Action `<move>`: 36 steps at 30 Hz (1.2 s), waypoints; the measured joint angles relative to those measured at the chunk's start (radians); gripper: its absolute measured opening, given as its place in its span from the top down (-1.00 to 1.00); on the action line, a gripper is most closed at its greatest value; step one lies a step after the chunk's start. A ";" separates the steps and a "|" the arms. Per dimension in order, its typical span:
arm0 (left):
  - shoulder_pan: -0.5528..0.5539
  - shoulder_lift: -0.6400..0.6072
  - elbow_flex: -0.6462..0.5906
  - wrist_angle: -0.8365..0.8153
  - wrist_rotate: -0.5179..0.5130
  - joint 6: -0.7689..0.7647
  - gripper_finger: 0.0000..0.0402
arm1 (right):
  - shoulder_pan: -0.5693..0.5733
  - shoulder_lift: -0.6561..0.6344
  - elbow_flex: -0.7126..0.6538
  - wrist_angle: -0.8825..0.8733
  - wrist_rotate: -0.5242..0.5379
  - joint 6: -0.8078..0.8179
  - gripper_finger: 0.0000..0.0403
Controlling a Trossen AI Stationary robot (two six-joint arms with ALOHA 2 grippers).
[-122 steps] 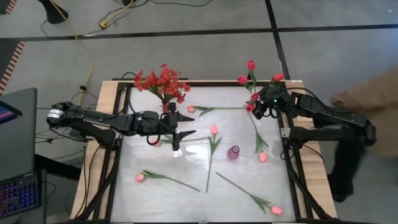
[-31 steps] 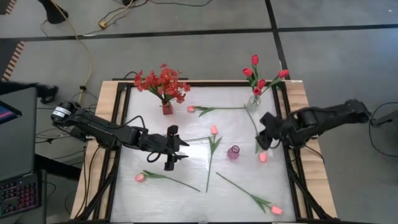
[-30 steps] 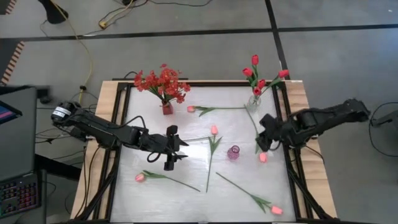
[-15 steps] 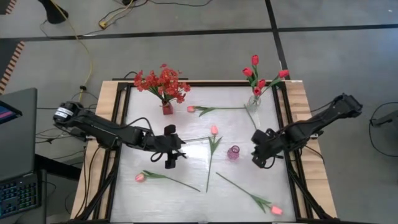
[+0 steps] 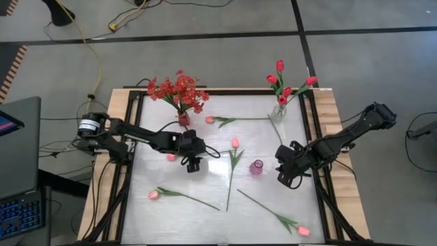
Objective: Sort flowers into vase by color
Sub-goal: Put the pink tulip into the purple flower vase
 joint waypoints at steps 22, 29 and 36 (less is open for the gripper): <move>0.011 0.132 0.005 0.054 0.047 0.013 -0.04 | 0.002 -0.001 0.000 0.002 0.072 -0.031 0.06; 0.000 0.121 0.005 0.066 0.052 0.013 0.51 | 0.000 0.000 0.008 -0.001 0.072 -0.025 0.06; -0.014 0.057 0.009 0.016 0.015 0.064 0.97 | -0.040 0.000 0.083 -0.001 0.072 -0.076 0.06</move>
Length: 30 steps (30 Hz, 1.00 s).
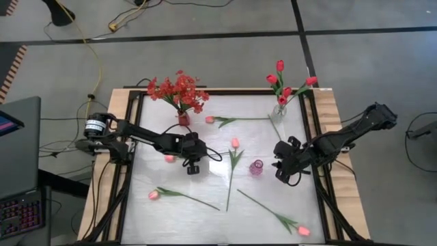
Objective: Sort flowers into vase by color
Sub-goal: Put the pink tulip into the purple flower vase
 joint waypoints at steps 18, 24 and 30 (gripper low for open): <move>-0.224 -0.120 0.343 -0.327 -0.206 0.211 1.00 | -0.115 0.091 0.164 0.468 -0.070 -0.481 0.09; -0.266 -0.093 0.417 -0.341 -0.333 0.337 1.00 | -0.249 0.217 0.164 0.486 -0.201 -0.430 0.09; -0.297 -0.009 0.450 -0.371 -0.442 0.434 1.00 | -0.348 0.335 0.163 0.668 -0.498 -0.410 0.05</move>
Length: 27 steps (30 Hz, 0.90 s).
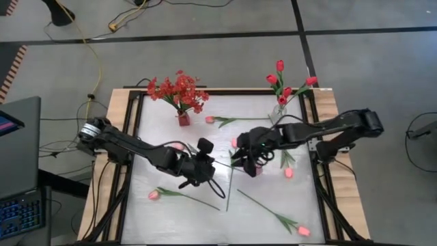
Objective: Sort flowers into vase by color
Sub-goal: Put the pink tulip into the purple flower vase
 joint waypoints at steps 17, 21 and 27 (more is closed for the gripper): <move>-0.003 0.036 0.011 -0.002 -0.018 -0.002 1.00 | -0.044 0.211 0.000 0.136 -0.035 -0.007 0.05; -0.003 0.036 0.011 -0.003 -0.013 0.000 1.00 | -0.047 0.212 0.001 0.147 -0.033 -0.019 0.05; -0.003 0.036 0.011 -0.004 0.016 0.008 1.00 | -0.056 0.209 0.000 0.152 -0.034 -0.020 0.05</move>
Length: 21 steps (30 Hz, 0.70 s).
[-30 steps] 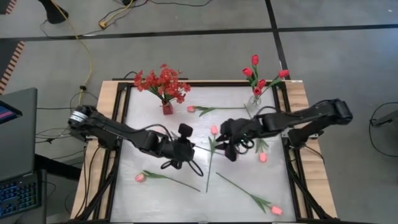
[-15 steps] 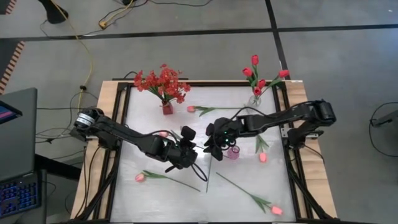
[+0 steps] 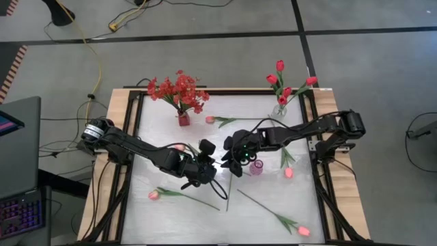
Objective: Sort flowers into vase by color
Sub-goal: Put the pink tulip into the purple flower vase
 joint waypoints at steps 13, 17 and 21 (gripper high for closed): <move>0.000 0.000 0.000 -0.001 -0.002 -0.012 0.99 | 0.000 0.002 0.000 -0.002 -0.005 -0.027 0.58; 0.000 0.000 0.000 -0.001 -0.001 -0.016 0.91 | 0.000 0.002 0.000 -0.004 -0.042 -0.044 0.87; 0.000 -0.001 0.000 -0.001 -0.002 -0.006 0.73 | 0.000 0.002 0.000 -0.006 -0.049 -0.033 0.87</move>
